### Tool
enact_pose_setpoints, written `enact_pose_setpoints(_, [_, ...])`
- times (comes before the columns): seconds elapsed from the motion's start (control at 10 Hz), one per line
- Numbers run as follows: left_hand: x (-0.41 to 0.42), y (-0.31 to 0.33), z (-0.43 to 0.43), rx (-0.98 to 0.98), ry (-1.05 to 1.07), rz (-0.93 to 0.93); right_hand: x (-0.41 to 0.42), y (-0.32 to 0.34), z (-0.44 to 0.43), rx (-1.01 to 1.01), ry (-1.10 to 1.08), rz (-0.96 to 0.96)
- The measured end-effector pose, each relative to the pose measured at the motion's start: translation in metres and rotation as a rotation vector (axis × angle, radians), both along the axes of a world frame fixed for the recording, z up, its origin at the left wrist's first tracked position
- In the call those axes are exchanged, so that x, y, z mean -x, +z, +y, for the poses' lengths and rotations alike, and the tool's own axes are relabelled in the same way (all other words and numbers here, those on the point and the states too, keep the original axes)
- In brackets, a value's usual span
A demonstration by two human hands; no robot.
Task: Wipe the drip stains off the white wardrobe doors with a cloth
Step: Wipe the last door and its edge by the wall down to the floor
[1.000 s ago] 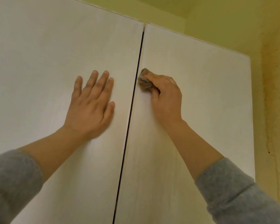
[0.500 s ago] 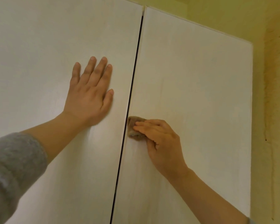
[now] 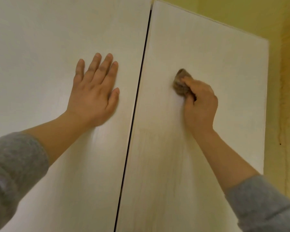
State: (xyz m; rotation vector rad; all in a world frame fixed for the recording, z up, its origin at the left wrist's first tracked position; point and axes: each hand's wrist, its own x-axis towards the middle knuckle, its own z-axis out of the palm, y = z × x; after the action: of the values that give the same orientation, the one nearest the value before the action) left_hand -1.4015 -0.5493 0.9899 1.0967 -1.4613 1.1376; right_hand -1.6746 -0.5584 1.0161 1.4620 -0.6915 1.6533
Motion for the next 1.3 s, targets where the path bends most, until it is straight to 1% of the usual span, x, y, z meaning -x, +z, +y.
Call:
enact_pose_setpoints(0.1, [0.000, 0.001, 0.000, 0.003, 0.000, 0.002, -0.001, -0.035, -0.002, 0.028, 0.014, 0.012])
enact_pose_setpoints(0.2, [0.000, 0.001, 0.000, 0.000, -0.008, 0.001, -0.003, -0.068, 0.004, 0.007, 0.014, 0.052])
enact_pose_setpoints(0.3, [0.001, 0.000, 0.001, 0.002, -0.011, 0.004, 0.001, -0.086, 0.015, -0.035, 0.032, 0.168])
enact_pose_setpoints(0.4, [0.001, 0.000, 0.002, 0.000, -0.010, 0.006, 0.016, -0.074, 0.028, -0.002, -0.021, 0.223])
enact_pose_setpoints(0.5, [0.001, 0.000, 0.002, -0.002, -0.011, 0.005, 0.033, -0.025, 0.033, 0.023, -0.074, 0.053])
enact_pose_setpoints(0.6, [0.001, 0.001, 0.002, -0.004, -0.007, 0.006, 0.043, 0.023, 0.029, -0.001, -0.077, -0.042])
enact_pose_setpoints(0.7, [0.002, 0.001, 0.002, 0.000, -0.008, 0.004, 0.044, 0.030, 0.016, -0.015, -0.067, 0.009])
enact_pose_setpoints(0.8, [0.001, 0.000, 0.001, 0.004, -0.010, 0.003, 0.042, 0.001, 0.001, -0.002, -0.060, -0.057])
enact_pose_setpoints(0.9, [0.000, 0.001, 0.000, 0.006, -0.005, 0.006, 0.037, -0.044, -0.004, 0.025, -0.042, -0.062])
enact_pose_setpoints(1.0, [0.001, 0.001, 0.001, 0.007, -0.005, 0.004, 0.036, -0.088, 0.003, 0.008, -0.041, 0.009])
enact_pose_setpoints(1.1, [0.000, 0.001, 0.001, 0.001, -0.003, 0.003, 0.042, -0.101, 0.019, -0.087, 0.012, 0.099])
enact_pose_setpoints(1.2, [0.000, 0.000, 0.002, 0.002, -0.007, 0.004, 0.054, -0.072, 0.033, -0.100, 0.009, 0.067])
enact_pose_setpoints(1.3, [0.001, 0.000, 0.001, 0.008, -0.012, 0.004, 0.072, -0.018, 0.032, -0.062, -0.050, -0.116])
